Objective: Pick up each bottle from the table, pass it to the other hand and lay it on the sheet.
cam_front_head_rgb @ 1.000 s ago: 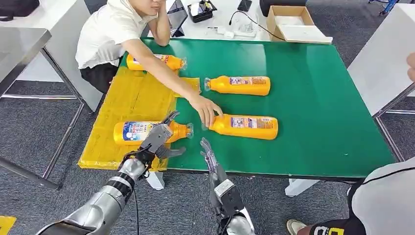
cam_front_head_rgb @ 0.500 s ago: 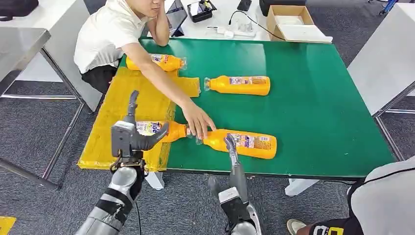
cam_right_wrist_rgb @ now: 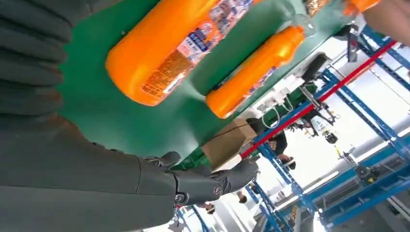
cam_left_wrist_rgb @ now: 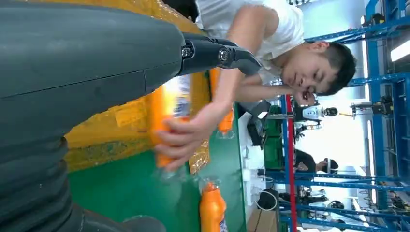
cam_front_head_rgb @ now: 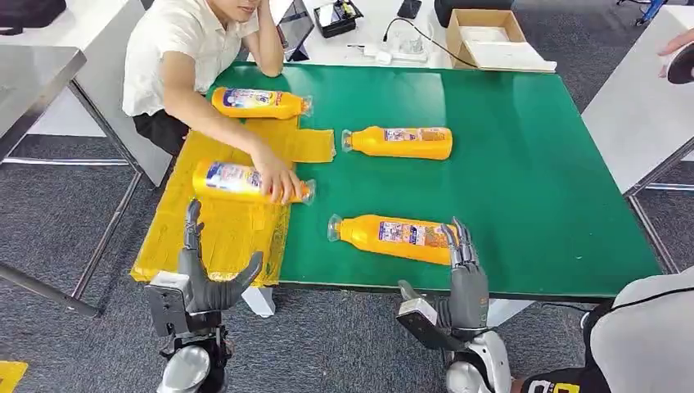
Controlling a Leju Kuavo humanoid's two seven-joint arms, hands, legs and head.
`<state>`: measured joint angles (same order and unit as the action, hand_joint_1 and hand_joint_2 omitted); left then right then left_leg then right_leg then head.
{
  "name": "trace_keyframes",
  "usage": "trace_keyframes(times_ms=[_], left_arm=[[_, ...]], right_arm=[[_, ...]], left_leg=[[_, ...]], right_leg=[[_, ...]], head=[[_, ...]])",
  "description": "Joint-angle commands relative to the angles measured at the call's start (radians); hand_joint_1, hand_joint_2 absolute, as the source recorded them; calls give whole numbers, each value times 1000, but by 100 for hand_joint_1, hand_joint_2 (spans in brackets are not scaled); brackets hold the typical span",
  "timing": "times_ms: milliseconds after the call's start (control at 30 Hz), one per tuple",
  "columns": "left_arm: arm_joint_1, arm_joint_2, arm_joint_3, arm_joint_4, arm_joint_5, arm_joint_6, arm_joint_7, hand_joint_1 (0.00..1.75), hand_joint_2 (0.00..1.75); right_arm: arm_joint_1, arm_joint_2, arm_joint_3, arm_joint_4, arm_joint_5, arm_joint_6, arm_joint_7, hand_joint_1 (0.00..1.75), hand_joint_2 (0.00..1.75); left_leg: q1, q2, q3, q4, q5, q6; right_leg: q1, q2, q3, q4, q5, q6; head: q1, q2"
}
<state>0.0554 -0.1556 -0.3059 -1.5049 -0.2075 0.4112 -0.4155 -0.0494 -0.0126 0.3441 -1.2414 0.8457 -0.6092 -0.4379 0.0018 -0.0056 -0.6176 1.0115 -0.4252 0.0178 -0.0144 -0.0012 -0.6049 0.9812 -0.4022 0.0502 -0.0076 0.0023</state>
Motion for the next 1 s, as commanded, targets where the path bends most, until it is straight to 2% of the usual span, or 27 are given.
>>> trace_keyframes(times_ms=[33,67,133,233,333,400,533,767,933,967,1000], left_arm=[[0,28,-19,-5,7,-3,6,0,175],[0,25,-25,6,25,-29,9,0,175],[-4,9,-21,28,46,-3,6,0,175],[-23,1,-12,50,29,52,-28,0,175],[-66,2,-20,86,33,48,-29,0,175],[-103,-3,-30,128,50,43,-30,0,175],[-159,-18,-30,237,39,72,-34,0,175],[-186,-30,-50,274,37,62,-38,0,175],[-193,-35,-57,284,38,58,-37,0,175],[-196,-39,-59,291,46,51,-33,0,175],[-198,-39,-62,293,51,45,-31,0,175]], right_arm=[[-43,-16,-28,87,3,-6,-4,0,175],[-86,-52,-52,164,78,2,100,0,175],[-159,-79,-91,308,85,-20,65,0,175],[-227,-82,-121,423,54,10,18,0,175],[-298,-83,-111,525,75,20,4,0,175],[-357,-58,-119,603,28,38,-66,0,175],[-426,-3,-112,683,15,52,-66,0,175],[-483,8,-68,764,60,86,-21,0,175],[-484,30,-66,796,49,117,-24,0,175],[-486,34,-54,817,61,129,-11,0,175],[-488,35,-48,827,66,137,0,0,175]], left_leg=[[1,2,5,-1,-2,-1],[0,2,5,-1,-2,-1],[1,1,5,-1,-1,-1],[0,2,4,-1,-1,0],[0,0,4,-1,0,0],[-1,2,4,-1,1,1],[-2,2,4,-1,1,1],[-1,2,5,0,1,1],[-2,0,3,-1,2,2],[-1,1,9,-1,-1,1],[-2,1,4,-1,1,1]], right_leg=[[1,2,4,-1,-1,-2],[0,1,4,0,-1,-2],[1,0,5,-1,-1,-1],[0,1,4,-2,0,-1],[-1,0,5,-1,0,-1],[-2,2,3,-1,1,-1],[-2,1,4,-1,1,0],[-2,1,4,0,0,0],[-2,0,3,0,1,1],[-1,1,9,-1,-1,-1],[-2,1,4,0,1,0]], head=[[0,0],[0,0],[0,0],[0,0],[0,0],[0,0],[0,0],[0,0],[0,0],[0,0],[0,0]])
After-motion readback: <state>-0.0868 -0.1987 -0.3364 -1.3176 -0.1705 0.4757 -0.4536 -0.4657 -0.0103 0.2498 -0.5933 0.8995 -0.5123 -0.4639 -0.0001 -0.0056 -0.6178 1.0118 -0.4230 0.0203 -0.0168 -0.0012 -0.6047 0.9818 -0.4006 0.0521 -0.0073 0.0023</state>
